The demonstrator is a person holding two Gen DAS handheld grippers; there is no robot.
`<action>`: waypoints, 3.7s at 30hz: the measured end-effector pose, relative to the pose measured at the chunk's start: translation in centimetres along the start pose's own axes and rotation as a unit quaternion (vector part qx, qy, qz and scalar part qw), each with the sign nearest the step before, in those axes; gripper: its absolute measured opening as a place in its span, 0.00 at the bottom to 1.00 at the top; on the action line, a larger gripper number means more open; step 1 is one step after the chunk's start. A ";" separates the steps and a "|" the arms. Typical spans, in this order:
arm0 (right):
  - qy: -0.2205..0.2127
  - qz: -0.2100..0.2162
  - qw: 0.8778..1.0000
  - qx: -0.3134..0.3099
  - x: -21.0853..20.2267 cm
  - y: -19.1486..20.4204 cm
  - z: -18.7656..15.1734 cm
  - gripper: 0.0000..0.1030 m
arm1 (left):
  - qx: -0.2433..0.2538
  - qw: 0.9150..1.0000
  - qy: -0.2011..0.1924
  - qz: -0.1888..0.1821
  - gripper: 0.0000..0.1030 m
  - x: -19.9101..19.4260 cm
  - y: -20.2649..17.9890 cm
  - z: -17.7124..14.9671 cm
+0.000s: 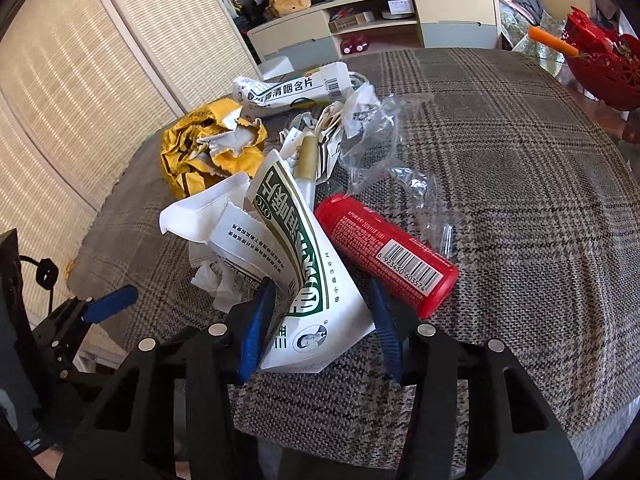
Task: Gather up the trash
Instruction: 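Reach the left gripper to the white paper wad and close on it, then lower the paper wad into the grey bin and open the left gripper, then grasp the red can with the right gripper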
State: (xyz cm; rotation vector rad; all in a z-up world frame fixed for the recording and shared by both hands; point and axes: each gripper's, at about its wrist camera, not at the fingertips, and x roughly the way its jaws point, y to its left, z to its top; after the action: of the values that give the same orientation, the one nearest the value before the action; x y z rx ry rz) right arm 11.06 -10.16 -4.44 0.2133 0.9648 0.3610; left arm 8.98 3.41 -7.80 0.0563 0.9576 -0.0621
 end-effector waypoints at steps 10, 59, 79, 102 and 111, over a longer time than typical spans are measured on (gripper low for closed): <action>-0.028 -0.026 0.999 0.006 -3.0 -1.9 0.7 0.47 | 0.007 1.000 -0.005 -0.028 0.74 2.1 -2.2 1.6; 0.067 -0.081 0.994 0.027 -4.2 -4.7 -19.2 0.47 | -0.014 0.994 0.064 -0.082 0.25 -0.8 -9.0 -19.0; 0.084 -0.095 0.990 0.055 -2.1 -5.9 -19.4 0.68 | -0.022 0.993 0.090 -0.074 0.58 2.0 -8.7 -19.5; -0.055 -0.085 0.994 0.044 -10.5 -5.0 -12.5 0.97 | -0.025 0.999 -0.033 -0.034 0.92 -6.4 -5.9 -12.7; -0.064 -0.091 0.994 0.005 -10.6 -3.8 -7.2 0.97 | -0.038 0.998 -0.045 -0.009 0.92 -6.5 -3.2 -8.1</action>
State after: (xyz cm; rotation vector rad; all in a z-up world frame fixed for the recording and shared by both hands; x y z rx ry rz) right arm 0.33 -17.73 -1.64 0.1550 0.8520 0.1730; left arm -1.59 1.06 -7.15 -0.0247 0.8692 -0.0458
